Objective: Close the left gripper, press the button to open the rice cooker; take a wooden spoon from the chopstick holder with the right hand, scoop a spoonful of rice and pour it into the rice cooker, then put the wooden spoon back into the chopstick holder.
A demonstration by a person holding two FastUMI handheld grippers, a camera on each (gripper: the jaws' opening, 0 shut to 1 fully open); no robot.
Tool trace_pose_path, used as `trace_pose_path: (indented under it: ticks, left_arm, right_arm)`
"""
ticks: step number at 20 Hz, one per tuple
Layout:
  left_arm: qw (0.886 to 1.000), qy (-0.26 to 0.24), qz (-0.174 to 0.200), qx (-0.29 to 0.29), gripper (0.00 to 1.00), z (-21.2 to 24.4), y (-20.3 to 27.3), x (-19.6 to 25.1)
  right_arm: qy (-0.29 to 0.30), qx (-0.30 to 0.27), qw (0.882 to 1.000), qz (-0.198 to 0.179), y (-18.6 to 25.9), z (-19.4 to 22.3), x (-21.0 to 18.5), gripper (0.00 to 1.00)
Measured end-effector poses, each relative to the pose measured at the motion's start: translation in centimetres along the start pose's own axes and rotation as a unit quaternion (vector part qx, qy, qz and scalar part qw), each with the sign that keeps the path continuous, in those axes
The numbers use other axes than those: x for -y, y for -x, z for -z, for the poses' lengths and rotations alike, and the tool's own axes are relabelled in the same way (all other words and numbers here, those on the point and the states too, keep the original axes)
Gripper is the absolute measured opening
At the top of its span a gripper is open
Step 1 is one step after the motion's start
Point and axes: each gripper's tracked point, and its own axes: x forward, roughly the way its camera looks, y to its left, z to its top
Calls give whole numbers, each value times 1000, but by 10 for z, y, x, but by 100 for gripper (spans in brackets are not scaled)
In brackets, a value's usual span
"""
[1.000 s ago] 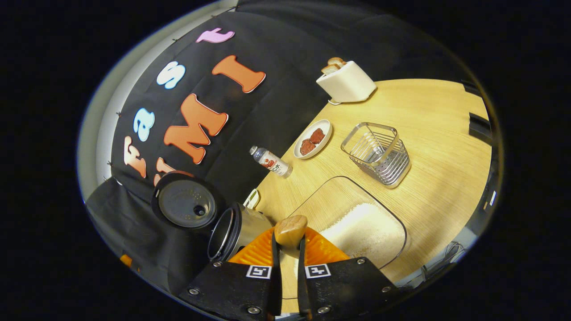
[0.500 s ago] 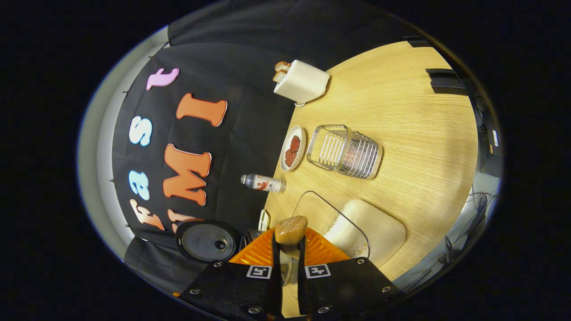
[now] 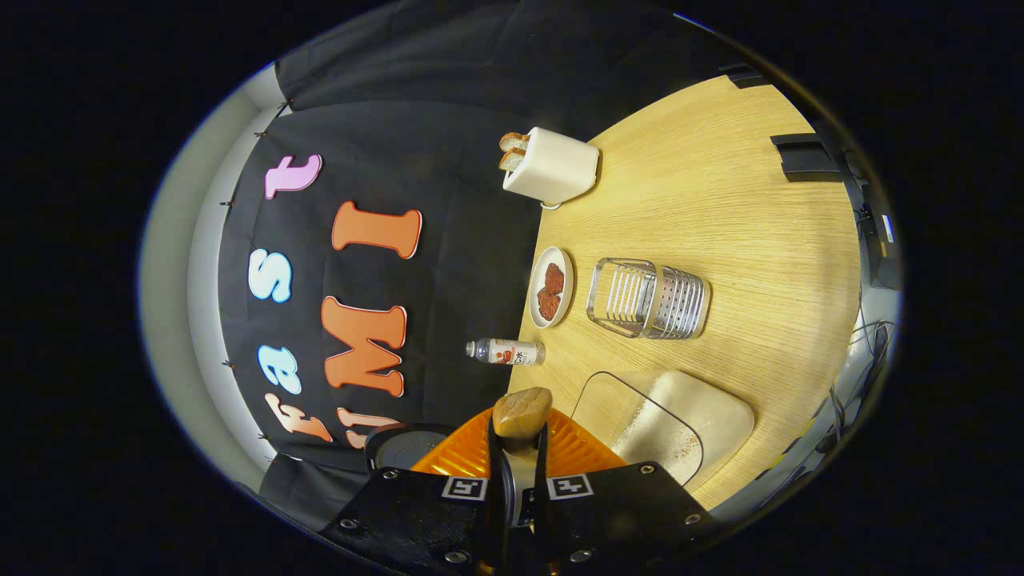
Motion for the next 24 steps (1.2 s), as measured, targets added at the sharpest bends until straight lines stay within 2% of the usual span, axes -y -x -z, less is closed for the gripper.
trace_pose_path:
  ticks: [6,10,17,21,24]
  left_arm:
    - [1000,-2,3,3,97,-2,-4,6]
    - [1000,-2,3,4,99,-4,-7,7]
    - [1000,-11,1,-5,94,2,-15,9]
    - [1000,0,11,-10,100,5,-18,16]
    - [1000,-7,16,-10,94,5,-20,16]
  right_arm:
    - [-22,3,1000,7,9,-4,-30,13]
    - [-39,0,999,-6,5,-4,-61,13]
    - [-43,-18,999,-16,-21,14,-111,13]
    - [-30,-34,999,-20,-46,33,-138,13]
    - [-15,-45,998,-34,-65,51,-169,13]
